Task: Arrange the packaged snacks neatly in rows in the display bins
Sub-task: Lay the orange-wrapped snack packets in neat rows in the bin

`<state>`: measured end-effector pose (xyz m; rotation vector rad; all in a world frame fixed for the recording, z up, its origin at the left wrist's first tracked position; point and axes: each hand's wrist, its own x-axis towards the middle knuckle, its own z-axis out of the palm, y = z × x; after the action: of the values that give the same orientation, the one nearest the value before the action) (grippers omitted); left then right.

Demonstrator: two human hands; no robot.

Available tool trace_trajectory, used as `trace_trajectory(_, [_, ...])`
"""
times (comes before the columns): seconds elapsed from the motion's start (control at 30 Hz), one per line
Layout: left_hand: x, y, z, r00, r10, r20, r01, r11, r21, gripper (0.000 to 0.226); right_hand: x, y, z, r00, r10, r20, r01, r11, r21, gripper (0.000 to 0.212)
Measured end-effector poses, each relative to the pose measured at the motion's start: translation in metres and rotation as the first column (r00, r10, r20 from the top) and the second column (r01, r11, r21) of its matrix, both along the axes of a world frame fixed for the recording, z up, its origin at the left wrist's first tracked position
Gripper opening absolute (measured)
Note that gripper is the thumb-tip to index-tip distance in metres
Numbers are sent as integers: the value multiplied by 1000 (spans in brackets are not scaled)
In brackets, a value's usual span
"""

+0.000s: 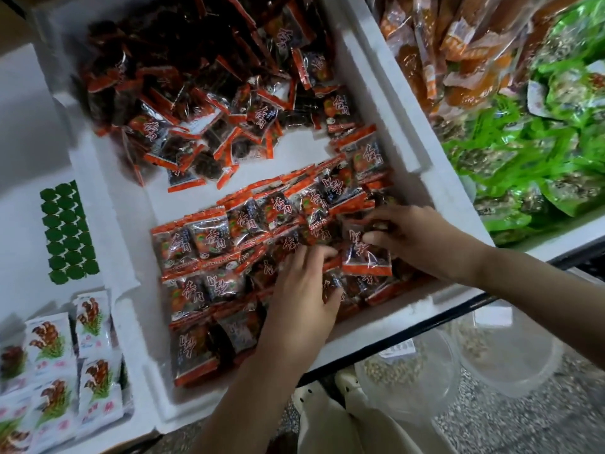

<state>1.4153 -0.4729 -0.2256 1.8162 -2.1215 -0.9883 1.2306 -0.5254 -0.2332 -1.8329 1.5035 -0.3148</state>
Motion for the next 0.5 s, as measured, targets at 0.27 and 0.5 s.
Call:
trace_trajectory(0.27, [8,1,-12,968,-184,170,189,982,-16,47,1,2,-17,945,322,-65,-309,939,151,31])
trace_trajectory(0.5, [7,5,-19,978,-181,105,188,981,-54,49,4,18,-26,876,330,-351,-436,854,-284,40])
